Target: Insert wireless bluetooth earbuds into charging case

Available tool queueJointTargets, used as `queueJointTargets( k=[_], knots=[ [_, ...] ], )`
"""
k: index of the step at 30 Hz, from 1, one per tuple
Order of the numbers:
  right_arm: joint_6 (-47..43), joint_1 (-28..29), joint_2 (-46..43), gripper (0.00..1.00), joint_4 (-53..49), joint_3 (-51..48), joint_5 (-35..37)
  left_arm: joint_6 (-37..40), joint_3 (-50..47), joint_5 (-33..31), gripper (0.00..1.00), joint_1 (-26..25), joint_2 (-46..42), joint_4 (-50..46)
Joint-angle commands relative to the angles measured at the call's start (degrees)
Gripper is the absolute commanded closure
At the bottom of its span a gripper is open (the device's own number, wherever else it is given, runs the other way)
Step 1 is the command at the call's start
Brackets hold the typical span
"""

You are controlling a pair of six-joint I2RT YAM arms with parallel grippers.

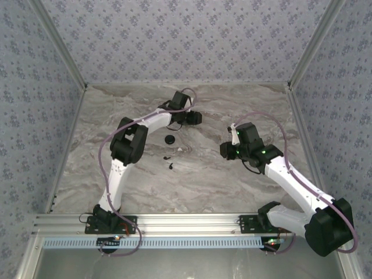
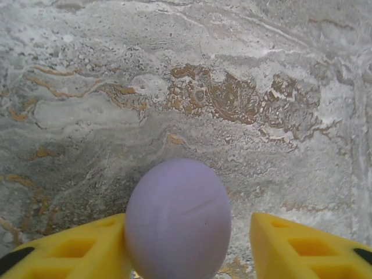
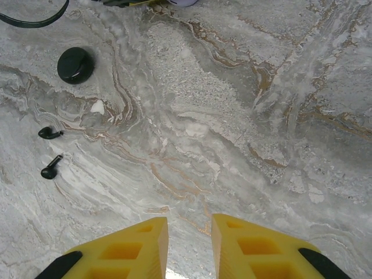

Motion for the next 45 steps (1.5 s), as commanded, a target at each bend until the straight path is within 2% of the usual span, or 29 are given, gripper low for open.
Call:
queueJointTargets(
  k=[1,9,18,27,36,45],
  knots=[
    [-0.8,-0.4,-0.2,0.73,-2.0,1.0,0.8,1.9,1.3,-3.6,0.4,0.0,0.0,-4.9],
    [-0.8,-0.6,-0.3,0.72,-2.2,0.6,0.8,6.6,-0.6,-8.2,0.31,0.0,-7.2,-7.1],
    [-0.6,-0.7,-0.3,0.71,-2.1,0.0,0.5,10.7,-12.2,-16.3,0.27,0.0,-20.4,-8.3],
    [-0.5,-0.8,-0.6,0.69,-2.5,-0.3,0.7,10.2,-21.8,-23.3,0.23,0.0,-28.0,-13.7],
    [-0.3,-0.7,-0.7,0.69,-2.6,-0.5,0.4,8.7,-30.3,-21.5,0.22,0.0,-30.1,-11.2],
    [-0.2,-0.6,-0.6,0.68,-2.7,-0.5,0.6,9.2,-31.1,-19.9,0.22,0.0,-27.1,-10.1]
  ],
)
